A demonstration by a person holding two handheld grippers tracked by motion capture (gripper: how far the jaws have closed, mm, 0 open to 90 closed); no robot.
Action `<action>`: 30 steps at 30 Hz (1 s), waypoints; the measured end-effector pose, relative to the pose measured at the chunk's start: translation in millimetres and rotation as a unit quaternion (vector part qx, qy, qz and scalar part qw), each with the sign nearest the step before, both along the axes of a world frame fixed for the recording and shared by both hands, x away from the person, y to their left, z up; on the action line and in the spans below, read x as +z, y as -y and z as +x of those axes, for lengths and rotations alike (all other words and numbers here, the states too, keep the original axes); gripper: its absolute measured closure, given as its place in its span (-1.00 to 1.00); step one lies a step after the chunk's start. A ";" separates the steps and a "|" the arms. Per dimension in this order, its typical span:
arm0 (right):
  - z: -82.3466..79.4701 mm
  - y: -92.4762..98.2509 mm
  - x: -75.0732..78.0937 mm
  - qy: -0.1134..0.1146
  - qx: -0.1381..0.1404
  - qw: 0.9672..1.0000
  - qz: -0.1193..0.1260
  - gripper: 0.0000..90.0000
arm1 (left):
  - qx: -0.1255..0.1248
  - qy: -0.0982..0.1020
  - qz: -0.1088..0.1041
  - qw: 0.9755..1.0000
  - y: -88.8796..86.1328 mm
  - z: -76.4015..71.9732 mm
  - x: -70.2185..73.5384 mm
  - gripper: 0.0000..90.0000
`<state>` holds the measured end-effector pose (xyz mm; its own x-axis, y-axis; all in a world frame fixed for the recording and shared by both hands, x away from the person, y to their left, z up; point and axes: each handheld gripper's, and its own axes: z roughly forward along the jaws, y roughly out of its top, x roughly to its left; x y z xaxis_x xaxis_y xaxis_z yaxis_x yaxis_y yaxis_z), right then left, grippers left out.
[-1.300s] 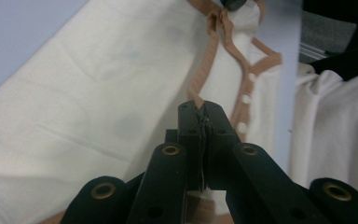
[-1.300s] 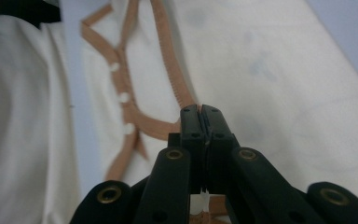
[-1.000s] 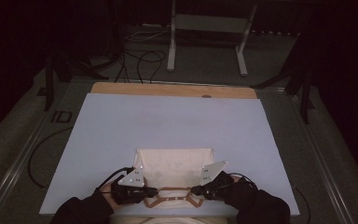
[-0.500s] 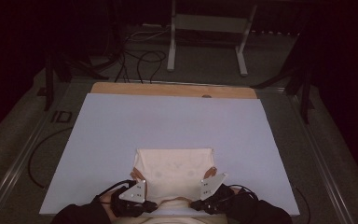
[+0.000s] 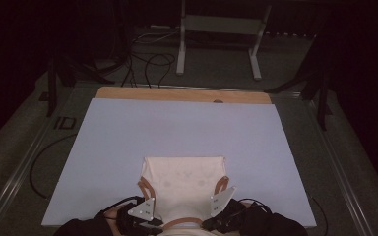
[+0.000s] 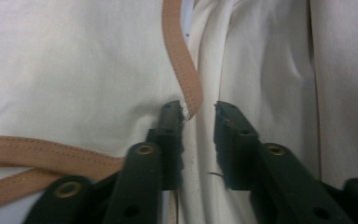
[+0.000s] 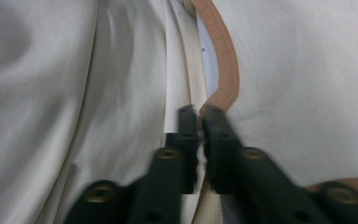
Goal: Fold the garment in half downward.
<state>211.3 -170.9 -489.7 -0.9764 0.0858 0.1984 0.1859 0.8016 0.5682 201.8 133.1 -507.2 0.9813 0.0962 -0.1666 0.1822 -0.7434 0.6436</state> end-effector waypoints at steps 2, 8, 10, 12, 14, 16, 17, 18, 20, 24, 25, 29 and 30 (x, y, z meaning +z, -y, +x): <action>0.0 0.2 1.1 0.003 0.002 1.000 0.009 0.52 | 0.001 0.008 -0.011 1.000 -2.0 0.1 5.0 0.26; 4.8 2.2 11.9 0.028 -0.014 0.999 0.030 0.08 | 0.032 0.020 -0.037 0.999 -6.6 7.8 19.1 -0.30; 8.1 3.4 16.7 0.027 -0.029 0.999 0.035 -0.07 | 0.041 0.018 -0.043 0.998 -7.4 11.5 23.2 -0.50; 12.3 4.6 20.3 0.043 -0.039 0.997 0.043 -0.20 | 0.041 0.019 -0.052 0.998 -8.0 13.5 26.7 -0.71; 16.0 5.8 24.6 0.046 -0.050 0.996 0.051 -0.39 | 0.046 0.023 -0.057 0.997 -7.9 15.6 30.0 -0.83; 19.9 6.4 27.6 0.051 -0.067 0.995 0.053 -0.52 | 0.052 0.022 -0.060 0.997 -7.8 18.8 32.8 -0.91; 22.2 6.7 28.4 0.056 -0.069 0.994 0.056 -0.61 | 0.055 0.025 -0.061 0.996 -8.0 20.3 34.1 -0.95; 23.8 7.0 29.4 0.055 -0.074 0.994 0.062 -0.65 | 0.059 0.027 -0.063 0.996 -8.3 22.0 35.4 -0.96; 26.0 7.9 31.1 0.057 -0.075 0.993 0.069 -0.71 | 0.065 0.029 -0.071 0.995 -9.7 26.2 38.3 -0.98; 31.5 10.5 35.7 0.061 -0.091 0.990 0.089 -0.76 | 0.074 0.042 -0.076 0.993 -11.5 33.6 45.5 -0.99; 32.9 11.5 37.4 0.066 -0.095 0.989 0.091 -0.76 | 0.079 0.046 -0.078 0.993 -11.9 35.4 47.5 -0.99; 41.2 16.2 45.7 0.080 -0.117 0.984 0.112 -0.78 | 0.090 0.052 -0.082 0.991 -15.6 44.3 55.4 -0.99; 43.3 17.7 48.3 0.086 -0.124 0.981 0.120 -0.79 | 0.091 0.052 -0.085 0.991 -16.7 46.5 56.9 -0.99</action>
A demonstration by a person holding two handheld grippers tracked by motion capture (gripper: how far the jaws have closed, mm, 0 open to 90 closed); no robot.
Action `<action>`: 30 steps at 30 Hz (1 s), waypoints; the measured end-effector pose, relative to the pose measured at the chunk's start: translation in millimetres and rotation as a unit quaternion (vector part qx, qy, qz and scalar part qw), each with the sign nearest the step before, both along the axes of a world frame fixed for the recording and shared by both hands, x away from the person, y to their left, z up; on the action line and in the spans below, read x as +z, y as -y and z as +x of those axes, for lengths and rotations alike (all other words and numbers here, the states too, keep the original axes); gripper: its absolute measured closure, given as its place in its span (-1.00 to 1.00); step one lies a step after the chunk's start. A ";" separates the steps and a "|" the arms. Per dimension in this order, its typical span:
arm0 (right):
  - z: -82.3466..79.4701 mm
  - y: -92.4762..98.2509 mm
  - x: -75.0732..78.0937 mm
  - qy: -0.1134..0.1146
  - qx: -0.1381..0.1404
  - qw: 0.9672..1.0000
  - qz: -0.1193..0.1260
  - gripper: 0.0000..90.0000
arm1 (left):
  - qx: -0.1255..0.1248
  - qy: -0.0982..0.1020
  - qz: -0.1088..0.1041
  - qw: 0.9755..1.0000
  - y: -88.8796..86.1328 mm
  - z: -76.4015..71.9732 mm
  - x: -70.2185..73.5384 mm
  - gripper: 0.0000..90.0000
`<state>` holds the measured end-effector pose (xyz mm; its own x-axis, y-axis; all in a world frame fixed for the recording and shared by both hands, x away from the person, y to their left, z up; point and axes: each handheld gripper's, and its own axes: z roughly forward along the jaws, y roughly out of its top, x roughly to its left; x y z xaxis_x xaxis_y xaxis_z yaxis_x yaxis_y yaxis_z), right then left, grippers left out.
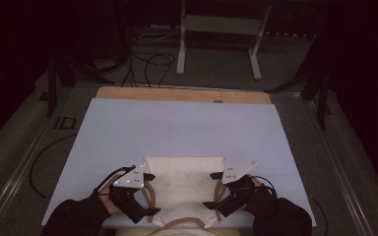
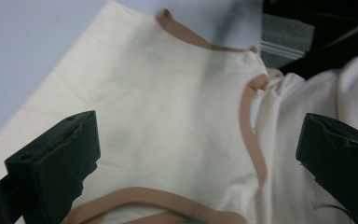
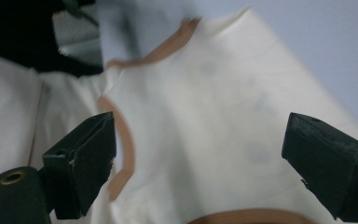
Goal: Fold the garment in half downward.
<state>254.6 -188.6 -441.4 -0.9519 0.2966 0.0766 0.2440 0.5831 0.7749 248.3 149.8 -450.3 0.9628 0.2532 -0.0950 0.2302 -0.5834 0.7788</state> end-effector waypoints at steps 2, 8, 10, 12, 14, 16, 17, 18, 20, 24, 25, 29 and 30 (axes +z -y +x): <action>5.2 3.3 4.5 0.008 -0.014 1.000 0.020 -0.79 | 0.007 0.001 -0.003 1.000 -2.3 4.9 3.2 -0.99; 21.5 12.5 12.0 0.027 -0.046 0.997 0.051 -0.79 | 0.023 0.010 -0.011 1.000 -7.8 16.9 10.6 -0.99; 25.5 13.8 13.3 0.034 -0.052 0.997 0.050 -0.79 | 0.028 0.012 -0.012 0.999 -9.7 21.3 11.8 -0.99; 30.0 14.6 13.7 0.041 -0.054 0.997 0.045 -0.79 | 0.032 0.011 -0.010 0.999 -11.6 26.3 12.4 -0.99; 34.7 15.4 13.7 0.043 -0.058 0.997 0.041 -0.79 | 0.040 0.008 -0.012 0.999 -13.0 30.6 12.5 -0.99; 39.4 16.6 13.4 0.044 -0.065 0.996 0.040 -0.79 | 0.046 0.011 -0.013 0.999 -14.0 35.0 11.6 -0.99; 41.8 17.3 13.0 0.043 -0.068 0.996 0.041 -0.79 | 0.051 0.017 -0.012 0.998 -14.3 37.2 10.7 -0.99; 44.2 18.0 12.6 0.044 -0.072 0.996 0.040 -0.79 | 0.052 0.018 -0.010 0.998 -15.0 39.9 9.9 -0.99; 48.6 18.9 12.1 0.046 -0.079 0.995 0.033 -0.79 | 0.057 0.022 -0.010 0.998 -16.6 45.5 7.7 -0.99; 58.9 21.3 10.2 0.043 -0.086 0.995 0.025 -0.79 | 0.073 0.027 -0.020 0.997 -21.4 58.7 4.0 -0.99; 61.8 22.3 9.7 0.043 -0.089 0.995 0.023 -0.79 | 0.079 0.025 -0.021 0.996 -22.5 62.5 2.6 -0.99; 72.1 25.9 5.3 0.037 -0.097 0.994 0.029 -0.79 | 0.101 0.008 -0.025 0.994 -26.3 74.8 -3.7 -0.99; 74.6 26.8 3.4 0.035 -0.097 0.994 0.029 -0.79 | 0.104 0.003 -0.023 0.994 -26.9 77.7 -5.5 -0.99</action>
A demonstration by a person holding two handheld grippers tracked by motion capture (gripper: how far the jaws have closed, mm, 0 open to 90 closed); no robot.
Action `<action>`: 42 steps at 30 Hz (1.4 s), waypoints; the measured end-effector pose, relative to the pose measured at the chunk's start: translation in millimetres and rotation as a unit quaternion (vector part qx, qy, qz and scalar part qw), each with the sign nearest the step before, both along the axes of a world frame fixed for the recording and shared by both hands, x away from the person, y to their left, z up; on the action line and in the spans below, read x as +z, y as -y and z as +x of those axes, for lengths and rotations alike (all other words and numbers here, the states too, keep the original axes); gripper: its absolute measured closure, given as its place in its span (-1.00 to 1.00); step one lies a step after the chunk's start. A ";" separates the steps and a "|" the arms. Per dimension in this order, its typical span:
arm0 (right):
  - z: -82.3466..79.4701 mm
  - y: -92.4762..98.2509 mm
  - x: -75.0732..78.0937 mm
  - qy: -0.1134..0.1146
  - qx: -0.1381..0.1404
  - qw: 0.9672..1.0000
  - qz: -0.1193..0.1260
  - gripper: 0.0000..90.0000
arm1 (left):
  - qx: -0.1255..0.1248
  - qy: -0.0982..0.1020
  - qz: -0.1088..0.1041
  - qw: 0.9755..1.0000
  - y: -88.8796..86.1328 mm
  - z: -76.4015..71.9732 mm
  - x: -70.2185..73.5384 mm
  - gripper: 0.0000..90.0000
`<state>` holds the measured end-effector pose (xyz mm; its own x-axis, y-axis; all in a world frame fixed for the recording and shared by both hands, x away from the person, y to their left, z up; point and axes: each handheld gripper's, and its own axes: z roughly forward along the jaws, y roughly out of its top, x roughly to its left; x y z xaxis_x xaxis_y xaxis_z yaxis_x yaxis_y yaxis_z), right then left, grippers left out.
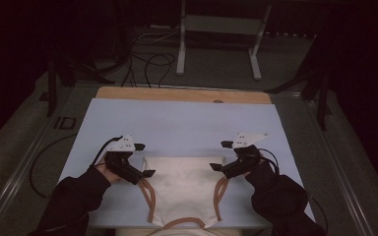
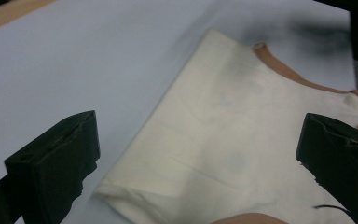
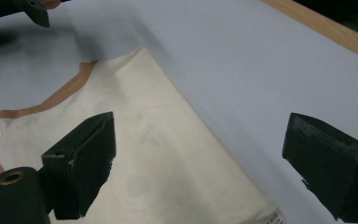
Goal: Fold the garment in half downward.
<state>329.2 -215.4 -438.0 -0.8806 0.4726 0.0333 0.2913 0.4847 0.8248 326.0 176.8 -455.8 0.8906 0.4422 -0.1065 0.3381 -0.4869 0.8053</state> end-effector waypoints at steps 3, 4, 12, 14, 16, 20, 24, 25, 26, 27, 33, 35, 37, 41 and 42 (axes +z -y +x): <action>5.4 1.7 -7.3 -0.011 -0.002 1.000 -0.003 -0.79 | 0.007 -0.013 0.012 1.000 1.4 7.2 -7.3 -0.99; 7.2 2.3 -10.3 -0.015 -0.004 1.000 -0.006 -0.79 | 0.008 -0.017 0.016 1.000 1.9 9.4 -10.2 -0.99; 19.6 6.6 -34.9 -0.049 -0.010 0.999 -0.021 -0.79 | 0.026 -0.035 0.044 0.998 1.2 25.7 -36.9 -0.99; 22.5 7.4 -40.2 -0.054 -0.013 0.998 -0.026 -0.80 | 0.023 -0.043 0.053 0.997 0.1 27.3 -41.6 -0.99; 26.3 9.0 -45.5 -0.059 -0.017 0.998 -0.032 -0.79 | 0.022 -0.047 0.062 0.997 -0.2 28.1 -45.8 -0.97; 34.4 12.7 -56.0 -0.072 -0.027 0.996 -0.039 -0.71 | 0.033 -0.053 0.072 0.995 -2.1 32.8 -52.4 -0.87; 40.2 15.4 -65.8 -0.081 -0.035 0.995 -0.048 -0.66 | 0.046 -0.049 0.088 0.994 -0.7 36.7 -59.0 -0.67; 41.4 15.9 -68.1 -0.084 -0.035 0.995 -0.051 -0.64 | 0.043 -0.051 0.092 0.993 -0.8 37.4 -60.2 -0.65; 42.0 16.1 -70.4 -0.085 -0.037 0.994 -0.056 -0.62 | 0.045 -0.051 0.094 0.993 -0.6 37.7 -61.3 -0.60; 42.6 16.4 -71.7 -0.084 -0.038 0.994 -0.061 -0.58 | 0.047 -0.052 0.096 0.993 0.0 38.0 -62.4 -0.57; 45.8 16.6 -79.7 -0.099 -0.040 0.992 -0.072 -0.37 | 0.047 -0.043 0.101 0.993 2.9 36.1 -62.7 -0.27; 44.7 13.5 -81.2 -0.095 -0.038 0.992 -0.079 -0.33 | 0.044 -0.040 0.104 0.993 4.3 34.1 -62.6 -0.20; 43.3 11.7 -80.1 -0.091 -0.034 0.992 -0.084 -0.15 | 0.039 -0.039 0.106 0.993 5.5 32.4 -62.0 -0.08; 42.2 10.8 -77.8 -0.089 -0.029 0.991 -0.094 0.25 | 0.042 -0.043 0.105 0.993 6.1 31.0 -61.0 0.16; 42.4 11.1 -77.5 -0.090 -0.027 0.991 -0.094 0.37 | 0.042 -0.045 0.105 0.993 6.1 30.6 -60.9 0.23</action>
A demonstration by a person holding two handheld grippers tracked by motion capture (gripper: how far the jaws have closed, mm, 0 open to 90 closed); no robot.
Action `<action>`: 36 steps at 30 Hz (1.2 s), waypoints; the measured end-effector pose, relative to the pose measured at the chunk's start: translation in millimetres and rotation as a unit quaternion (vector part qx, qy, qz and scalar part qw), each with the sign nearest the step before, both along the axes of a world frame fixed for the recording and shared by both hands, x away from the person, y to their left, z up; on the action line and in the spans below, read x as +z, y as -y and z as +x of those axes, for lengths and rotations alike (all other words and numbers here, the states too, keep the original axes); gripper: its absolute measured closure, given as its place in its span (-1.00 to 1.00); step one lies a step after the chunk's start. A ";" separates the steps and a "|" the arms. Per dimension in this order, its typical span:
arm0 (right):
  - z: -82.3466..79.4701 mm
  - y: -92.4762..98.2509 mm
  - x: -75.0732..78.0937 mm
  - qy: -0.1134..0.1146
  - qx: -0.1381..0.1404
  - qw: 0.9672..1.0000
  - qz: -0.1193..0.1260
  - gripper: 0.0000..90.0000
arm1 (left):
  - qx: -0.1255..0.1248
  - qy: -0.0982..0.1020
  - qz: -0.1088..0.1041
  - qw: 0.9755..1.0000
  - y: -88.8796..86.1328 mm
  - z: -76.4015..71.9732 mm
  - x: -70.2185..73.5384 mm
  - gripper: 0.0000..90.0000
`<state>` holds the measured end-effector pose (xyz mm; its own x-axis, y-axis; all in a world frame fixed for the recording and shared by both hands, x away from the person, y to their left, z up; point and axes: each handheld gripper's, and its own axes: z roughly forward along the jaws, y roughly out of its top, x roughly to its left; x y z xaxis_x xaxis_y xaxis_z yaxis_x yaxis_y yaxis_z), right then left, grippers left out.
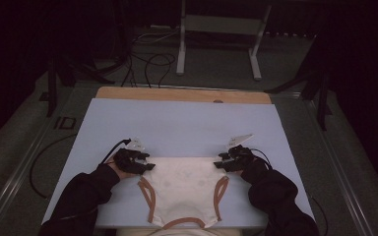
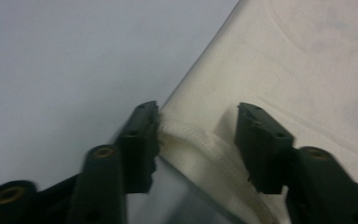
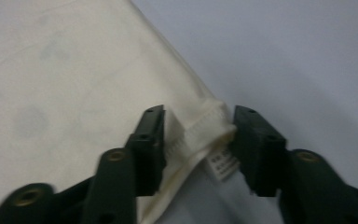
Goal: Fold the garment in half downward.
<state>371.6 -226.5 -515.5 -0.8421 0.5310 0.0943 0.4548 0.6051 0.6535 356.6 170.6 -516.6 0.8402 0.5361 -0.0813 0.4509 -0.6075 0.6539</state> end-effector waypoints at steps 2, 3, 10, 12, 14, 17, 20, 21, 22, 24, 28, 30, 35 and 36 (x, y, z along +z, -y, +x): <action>-1.5 -0.5 0.7 -0.002 0.004 1.000 -0.003 0.52 | 0.007 -0.002 0.000 1.000 0.0 -0.7 0.2 0.32; -1.5 -0.7 0.7 -0.002 0.008 1.000 -0.004 0.59 | 0.010 -0.002 -0.002 1.000 0.1 -1.1 0.0 0.34; -3.7 -2.6 3.1 -0.007 0.025 1.000 -0.006 0.89 | 0.014 -0.014 -0.005 1.000 -0.1 -3.6 1.7 0.71; -4.4 -2.2 5.3 -0.007 0.025 1.000 -0.004 0.91 | 0.018 -0.004 0.001 1.000 1.4 -5.9 2.9 0.79; -4.0 -1.3 8.5 -0.001 0.028 1.000 -0.002 0.91 | 0.021 -0.002 0.002 1.000 2.7 -6.3 5.6 0.85; -3.2 0.0 14.4 0.008 0.026 1.000 0.006 0.91 | 0.020 0.002 -0.005 1.000 2.8 -5.1 12.5 0.88; -1.9 0.7 19.1 0.015 0.022 1.000 0.008 0.91 | 0.022 0.004 -0.017 1.000 0.8 -1.9 20.3 0.90; -1.9 0.7 19.1 0.015 0.022 1.000 0.008 0.91 | 0.022 0.004 -0.017 1.000 0.8 -1.9 20.3 0.90; -0.8 1.4 20.4 0.017 0.022 1.000 0.008 0.91 | 0.022 0.010 -0.017 1.000 0.8 -0.1 24.0 0.90; 2.8 3.4 24.2 0.021 0.017 1.000 0.012 0.91 | 0.021 0.011 -0.017 1.000 0.9 2.9 26.3 0.90; 7.1 4.4 27.5 0.025 0.013 1.000 0.014 0.91 | 0.020 0.013 -0.020 1.000 2.0 10.5 29.0 0.91; 9.9 4.8 28.7 0.026 0.011 1.000 0.012 0.91 | 0.019 0.013 -0.023 0.999 3.3 13.9 30.1 0.91; 17.1 5.9 32.2 0.031 0.002 0.999 0.011 0.91 | 0.015 0.018 -0.025 0.999 4.8 22.3 33.6 0.91; 18.9 6.3 32.9 0.033 0.002 0.999 0.012 0.91 | 0.013 0.021 -0.027 0.999 4.7 23.9 34.5 0.91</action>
